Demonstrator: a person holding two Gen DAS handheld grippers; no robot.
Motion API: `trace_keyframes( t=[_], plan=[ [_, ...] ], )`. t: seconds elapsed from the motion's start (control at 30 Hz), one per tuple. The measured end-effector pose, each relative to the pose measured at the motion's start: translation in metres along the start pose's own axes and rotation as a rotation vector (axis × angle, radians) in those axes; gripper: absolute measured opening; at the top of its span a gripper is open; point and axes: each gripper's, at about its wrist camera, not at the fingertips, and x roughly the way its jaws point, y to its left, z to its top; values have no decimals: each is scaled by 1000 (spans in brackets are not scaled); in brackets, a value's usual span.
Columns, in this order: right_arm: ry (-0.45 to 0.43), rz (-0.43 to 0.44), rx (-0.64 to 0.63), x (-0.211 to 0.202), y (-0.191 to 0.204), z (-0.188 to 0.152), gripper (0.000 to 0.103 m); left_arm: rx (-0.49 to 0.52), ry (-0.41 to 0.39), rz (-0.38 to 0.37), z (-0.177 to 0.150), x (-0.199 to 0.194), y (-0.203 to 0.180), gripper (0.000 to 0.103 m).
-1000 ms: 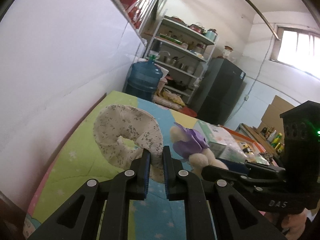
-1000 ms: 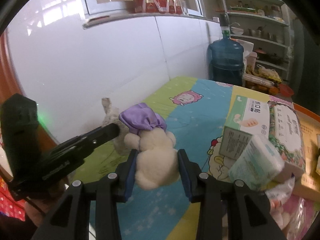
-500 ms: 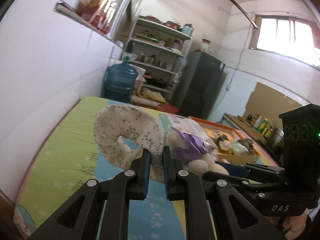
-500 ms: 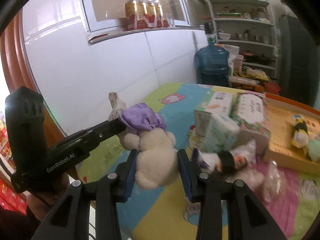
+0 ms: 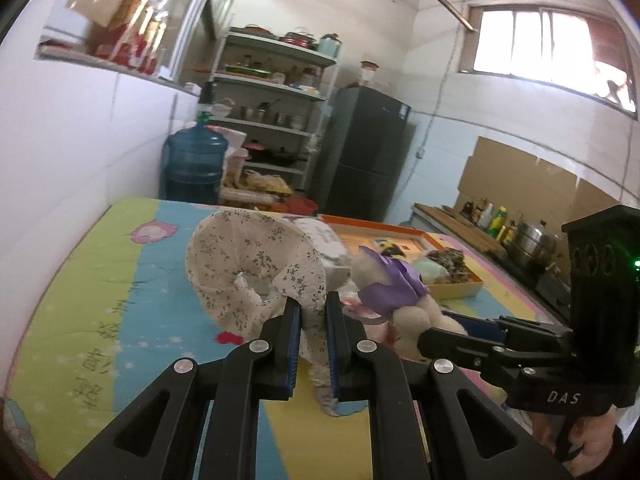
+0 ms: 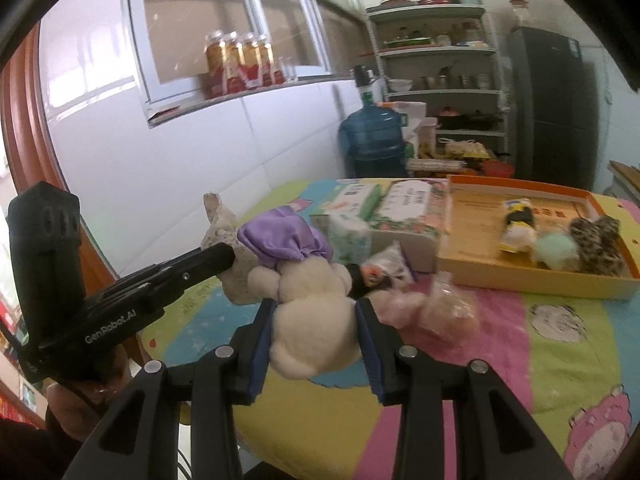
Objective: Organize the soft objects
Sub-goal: 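Carry the scrunchie and bunny over the box with both grippers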
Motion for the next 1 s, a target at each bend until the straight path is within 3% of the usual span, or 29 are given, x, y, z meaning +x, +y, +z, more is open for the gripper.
trace_keyframes(
  t=[0.67, 1.0],
  plan=[
    [-86, -89, 137, -50, -80, -22, 41, 111, 66, -111, 2, 50, -88, 12],
    [-112, -178, 144, -61, -111, -22, 41, 152, 80, -143, 12, 80, -117, 12]
  ],
)
